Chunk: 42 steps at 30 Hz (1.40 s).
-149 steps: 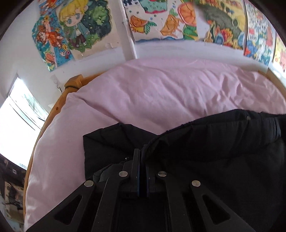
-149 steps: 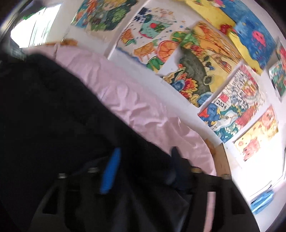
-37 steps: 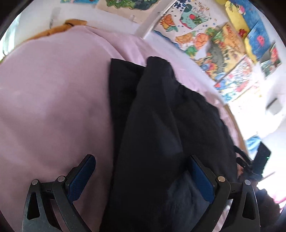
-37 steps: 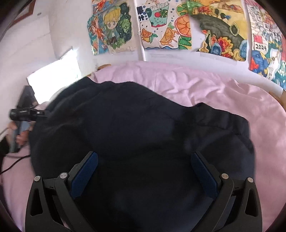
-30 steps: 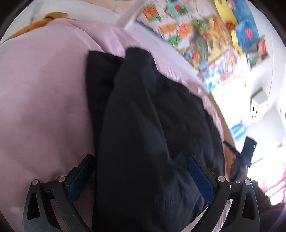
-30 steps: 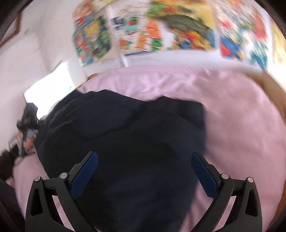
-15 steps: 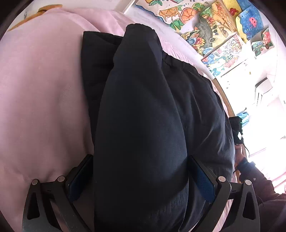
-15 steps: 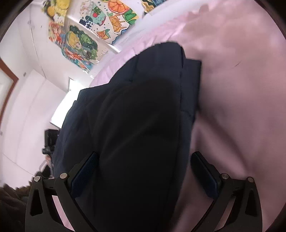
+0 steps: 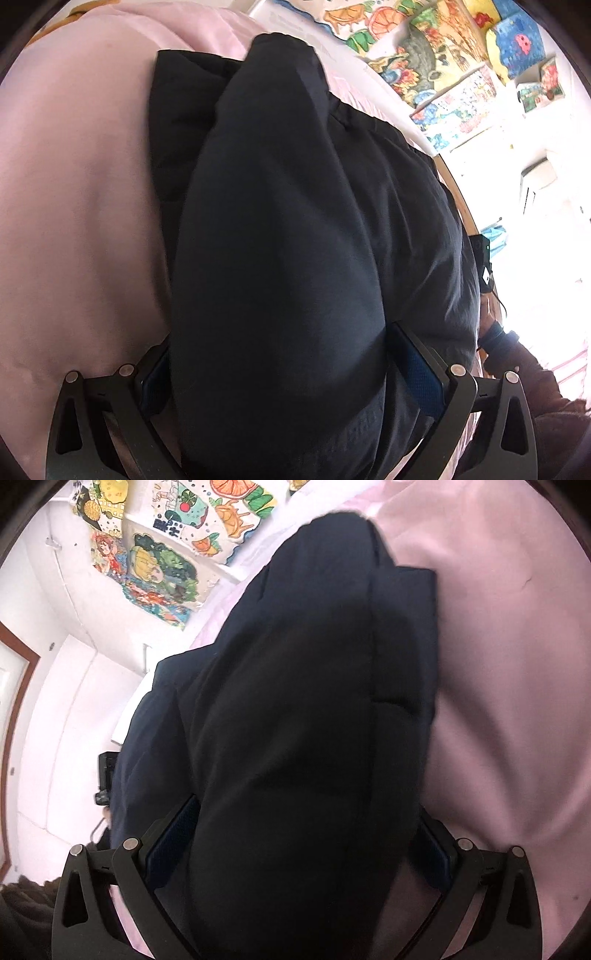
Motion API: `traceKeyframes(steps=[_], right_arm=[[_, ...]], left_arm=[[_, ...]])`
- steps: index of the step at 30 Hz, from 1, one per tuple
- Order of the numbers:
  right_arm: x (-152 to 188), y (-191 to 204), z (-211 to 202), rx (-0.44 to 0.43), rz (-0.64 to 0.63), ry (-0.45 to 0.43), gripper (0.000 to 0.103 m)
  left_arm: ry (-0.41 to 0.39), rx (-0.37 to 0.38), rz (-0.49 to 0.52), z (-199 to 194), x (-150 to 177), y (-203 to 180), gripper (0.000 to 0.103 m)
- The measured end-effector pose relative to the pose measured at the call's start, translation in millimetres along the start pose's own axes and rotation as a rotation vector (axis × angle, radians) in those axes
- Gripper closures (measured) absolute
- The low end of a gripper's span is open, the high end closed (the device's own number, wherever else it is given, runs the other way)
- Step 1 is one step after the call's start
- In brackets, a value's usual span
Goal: Fold large clothes
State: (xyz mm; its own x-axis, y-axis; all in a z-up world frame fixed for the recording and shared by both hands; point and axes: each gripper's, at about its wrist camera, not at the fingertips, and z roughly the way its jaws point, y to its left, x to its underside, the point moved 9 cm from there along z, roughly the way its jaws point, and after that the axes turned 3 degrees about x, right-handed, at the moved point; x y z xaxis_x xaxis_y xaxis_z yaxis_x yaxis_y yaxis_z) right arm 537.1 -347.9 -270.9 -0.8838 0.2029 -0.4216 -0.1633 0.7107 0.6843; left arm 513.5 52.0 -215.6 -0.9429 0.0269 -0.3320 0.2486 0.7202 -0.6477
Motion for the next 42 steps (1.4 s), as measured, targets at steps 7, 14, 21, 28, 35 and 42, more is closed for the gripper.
traceKeyframes(steps=[7,14,21,28,35,42], right_arm=[[7,18,0,0.007,-0.040,-0.018,0.014],[14,40,-17,0.066,-0.063,-0.077,0.060],[18,91,-47,0.158,-0.080,-0.091,0.075],[48,177,-115,0.223,-0.183,-0.080,0.076],[93,231,-184,0.253,-0.212,-0.132,0.076],[163,196,-167,0.285,-0.167,-0.139,0.074]], left_arm=[[-0.040,-0.093,0.028,-5,-3,-13,0.036],[-0.062,-0.322,0.053,-19,-7,-47,0.075],[-0.031,-0.486,0.086,-45,-4,-96,0.083],[-0.069,-0.428,0.064,-106,35,-146,0.084],[-0.108,-0.401,0.104,-158,97,-185,0.084],[-0.136,-0.423,0.067,-126,137,-149,0.082]])
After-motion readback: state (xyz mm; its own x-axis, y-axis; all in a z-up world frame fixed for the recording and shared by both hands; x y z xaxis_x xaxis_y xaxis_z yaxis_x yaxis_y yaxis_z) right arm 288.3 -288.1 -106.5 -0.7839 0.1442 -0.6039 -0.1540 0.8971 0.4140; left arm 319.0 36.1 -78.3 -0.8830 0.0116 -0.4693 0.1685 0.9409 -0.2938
